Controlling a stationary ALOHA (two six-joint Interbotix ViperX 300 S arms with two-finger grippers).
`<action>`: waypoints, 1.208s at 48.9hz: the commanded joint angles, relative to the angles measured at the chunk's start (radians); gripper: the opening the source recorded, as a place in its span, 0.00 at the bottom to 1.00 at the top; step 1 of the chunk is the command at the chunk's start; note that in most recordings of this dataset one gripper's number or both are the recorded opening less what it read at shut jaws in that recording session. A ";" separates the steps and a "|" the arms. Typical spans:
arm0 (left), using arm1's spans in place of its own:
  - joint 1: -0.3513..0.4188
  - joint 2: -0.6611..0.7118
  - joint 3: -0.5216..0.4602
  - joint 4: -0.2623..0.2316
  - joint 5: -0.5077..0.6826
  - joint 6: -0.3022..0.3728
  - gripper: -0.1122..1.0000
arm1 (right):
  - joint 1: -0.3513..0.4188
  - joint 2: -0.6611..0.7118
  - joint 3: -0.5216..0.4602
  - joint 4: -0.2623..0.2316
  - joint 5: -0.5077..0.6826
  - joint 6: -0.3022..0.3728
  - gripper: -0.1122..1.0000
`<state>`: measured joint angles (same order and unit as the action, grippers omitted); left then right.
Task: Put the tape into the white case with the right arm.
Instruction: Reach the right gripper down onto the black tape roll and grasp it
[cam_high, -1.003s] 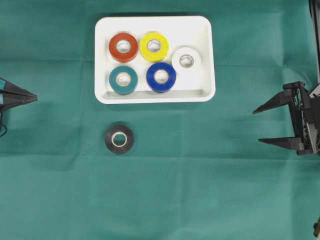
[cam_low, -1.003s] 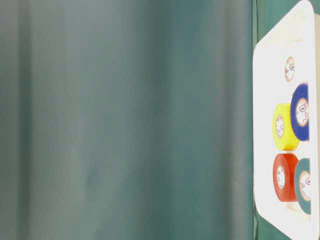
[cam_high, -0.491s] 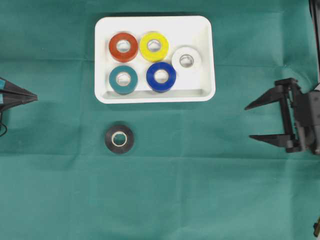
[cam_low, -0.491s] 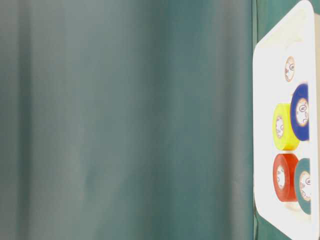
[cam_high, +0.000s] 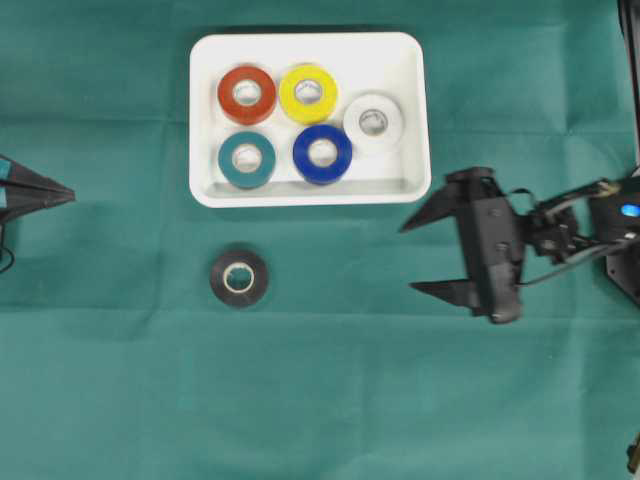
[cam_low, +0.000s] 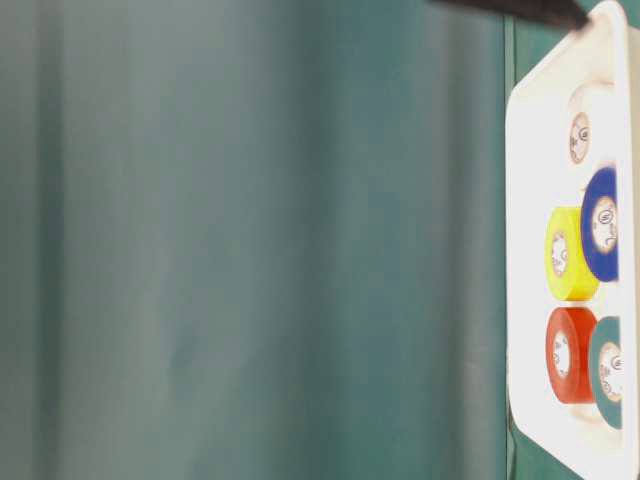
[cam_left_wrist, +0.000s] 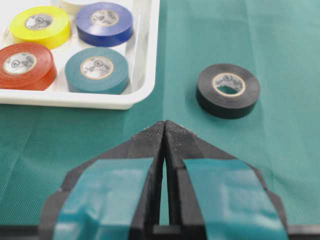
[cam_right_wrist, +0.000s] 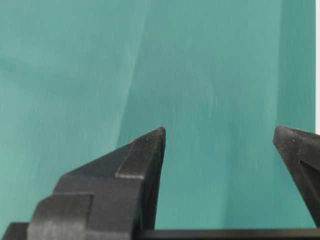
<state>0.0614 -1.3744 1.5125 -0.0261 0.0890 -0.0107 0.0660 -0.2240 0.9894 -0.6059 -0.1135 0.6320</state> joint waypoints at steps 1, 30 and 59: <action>0.003 0.008 -0.014 0.000 -0.009 0.002 0.11 | 0.003 0.055 -0.078 -0.008 -0.025 -0.002 0.68; 0.003 0.008 -0.014 0.000 -0.008 0.000 0.11 | 0.025 0.402 -0.430 -0.025 -0.101 0.002 0.68; 0.003 0.008 -0.014 0.000 -0.008 0.002 0.11 | 0.046 0.568 -0.635 -0.025 -0.043 0.005 0.68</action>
<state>0.0614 -1.3744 1.5110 -0.0261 0.0890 -0.0092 0.1120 0.3559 0.3850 -0.6305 -0.1703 0.6366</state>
